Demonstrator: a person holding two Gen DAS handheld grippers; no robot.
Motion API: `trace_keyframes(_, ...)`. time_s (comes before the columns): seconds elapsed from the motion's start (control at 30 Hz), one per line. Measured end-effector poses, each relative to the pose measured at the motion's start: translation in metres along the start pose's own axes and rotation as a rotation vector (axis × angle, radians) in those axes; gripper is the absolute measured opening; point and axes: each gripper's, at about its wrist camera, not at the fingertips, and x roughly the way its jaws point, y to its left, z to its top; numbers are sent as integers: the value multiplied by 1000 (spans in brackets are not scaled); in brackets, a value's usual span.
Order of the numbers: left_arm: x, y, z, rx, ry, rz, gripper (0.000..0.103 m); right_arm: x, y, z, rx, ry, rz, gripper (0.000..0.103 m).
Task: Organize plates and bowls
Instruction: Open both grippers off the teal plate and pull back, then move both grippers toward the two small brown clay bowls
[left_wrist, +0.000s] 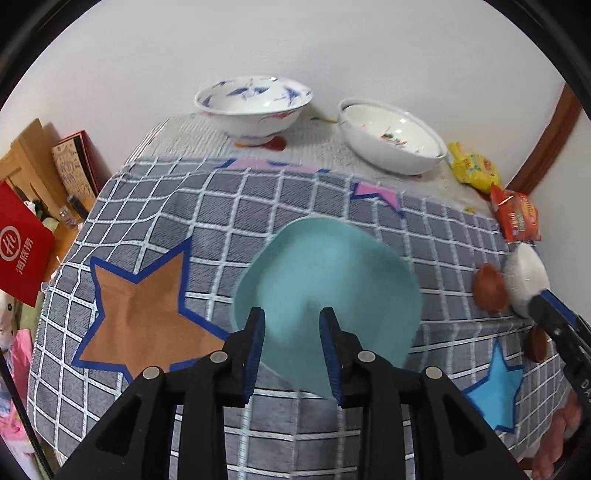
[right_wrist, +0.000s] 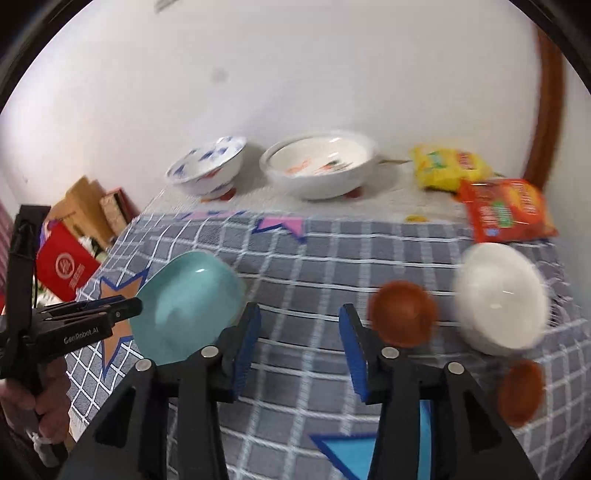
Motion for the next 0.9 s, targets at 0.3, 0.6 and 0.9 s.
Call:
trace_keyframes(0.3, -17, -73, -2, 91, -27, -42, 29, -78, -87, -23, 86, -64, -199, 44)
trace_keyframes(0.6, 2, -149, -5, 190, 1, -89, 29, -91, -169, -63, 206, 51, -233, 45)
trace_keyframes(0.9, 42, -182, 1, 204, 71, -85, 29, -62, -214, -94, 340, 109, -218, 45)
